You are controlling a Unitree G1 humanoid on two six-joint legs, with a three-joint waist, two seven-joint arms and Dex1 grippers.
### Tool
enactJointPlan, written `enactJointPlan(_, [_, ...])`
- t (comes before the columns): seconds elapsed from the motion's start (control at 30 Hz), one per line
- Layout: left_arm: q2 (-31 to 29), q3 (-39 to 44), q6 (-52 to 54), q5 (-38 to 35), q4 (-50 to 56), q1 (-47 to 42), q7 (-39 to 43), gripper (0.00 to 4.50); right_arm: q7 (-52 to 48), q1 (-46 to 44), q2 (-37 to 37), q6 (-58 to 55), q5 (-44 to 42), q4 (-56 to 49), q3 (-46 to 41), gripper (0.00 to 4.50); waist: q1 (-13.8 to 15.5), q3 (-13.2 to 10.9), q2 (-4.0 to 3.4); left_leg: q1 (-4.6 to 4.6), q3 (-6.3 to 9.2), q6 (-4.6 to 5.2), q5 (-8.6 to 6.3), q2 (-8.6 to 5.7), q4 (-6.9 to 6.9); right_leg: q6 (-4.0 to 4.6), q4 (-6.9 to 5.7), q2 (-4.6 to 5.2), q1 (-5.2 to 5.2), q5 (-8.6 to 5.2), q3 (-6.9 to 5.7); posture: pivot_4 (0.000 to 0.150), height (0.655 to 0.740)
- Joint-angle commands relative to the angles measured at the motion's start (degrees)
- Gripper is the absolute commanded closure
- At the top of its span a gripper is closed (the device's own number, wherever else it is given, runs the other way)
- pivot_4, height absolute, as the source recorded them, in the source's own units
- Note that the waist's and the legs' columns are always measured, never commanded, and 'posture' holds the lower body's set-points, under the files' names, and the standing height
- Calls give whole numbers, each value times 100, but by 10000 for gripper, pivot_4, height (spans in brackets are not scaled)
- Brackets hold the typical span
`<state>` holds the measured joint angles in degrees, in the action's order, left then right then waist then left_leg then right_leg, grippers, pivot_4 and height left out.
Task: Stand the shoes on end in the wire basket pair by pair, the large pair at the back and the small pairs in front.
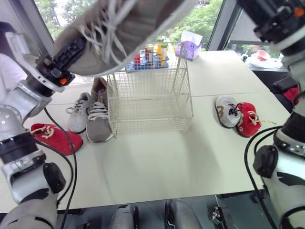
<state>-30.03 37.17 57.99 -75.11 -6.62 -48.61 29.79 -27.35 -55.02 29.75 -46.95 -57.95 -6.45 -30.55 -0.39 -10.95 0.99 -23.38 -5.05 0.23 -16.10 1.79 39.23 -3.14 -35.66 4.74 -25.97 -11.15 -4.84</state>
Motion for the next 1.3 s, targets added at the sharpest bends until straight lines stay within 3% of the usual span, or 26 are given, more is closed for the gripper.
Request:
enactJointPlan(0.03, [490,22,-436,-725,945,-142,-749,38274,996,452,-637,-312,-1281,-614,-143,238,-8,-3,-5,4,3,2,-1,-1,0,0,1,1,7,0,0,1500,7400])
enactJointPlan(0.13, [903,-110,-735,-953,1204,-125,-1204,38274,1346,771,-1193,-153,-1397,-1082,314,238,-28,-6,-9,1,1,7,-3,-5,0,1,-10,3,-3,1,3,1500,7400])
enactJointPlan(0.33, [1142,-529,-857,-1150,1343,106,-1362,38274,1493,699,-1702,276,-1233,-1310,1028,238,-31,-5,-9,3,2,13,-6,-3,1,1,-35,-11,-17,-1,4,1500,7400])
enactJointPlan(0.53, [1220,-866,-907,-1271,1529,422,-1339,38274,1285,451,-1712,613,-1170,-1090,1289,238,-15,-5,-8,0,5,15,-6,-6,4,1,-34,-10,-15,-1,3,1500,7400])
enactJointPlan(0.83, [1065,-1389,-1062,-768,1626,683,-1137,38274,1224,150,-1710,699,-1467,-1044,1385,238,-24,-5,-8,1,5,16,-7,-6,4,1,-33,-13,-16,-1,3,1500,7400])
enactJointPlan(1.07, [1091,-1507,-1208,-774,1607,890,-1128,38274,1252,55,-1707,763,-1516,-975,1404,238,-25,-5,-8,0,7,17,-7,-5,4,2,-33,-13,-16,-2,2,1500,7400])
enactJointPlan(1.17, [1062,-1509,-1238,-801,1619,889,-1122,38274,1220,71,-1639,753,-1475,-948,1404,8610,-25,-5,-8,0,7,17,-7,-5,3,2,-33,-13,-16,-2,2,1500,7400])
enactJointPlan(1.3, [1044,-1541,-1269,-791,1639,894,-1159,38274,1202,77,-1608,690,-1527,-933,1459,24571,-23,-5,-8,-1,7,17,-7,-5,3,2,-32,-12,-16,-2,2,1500,7400])
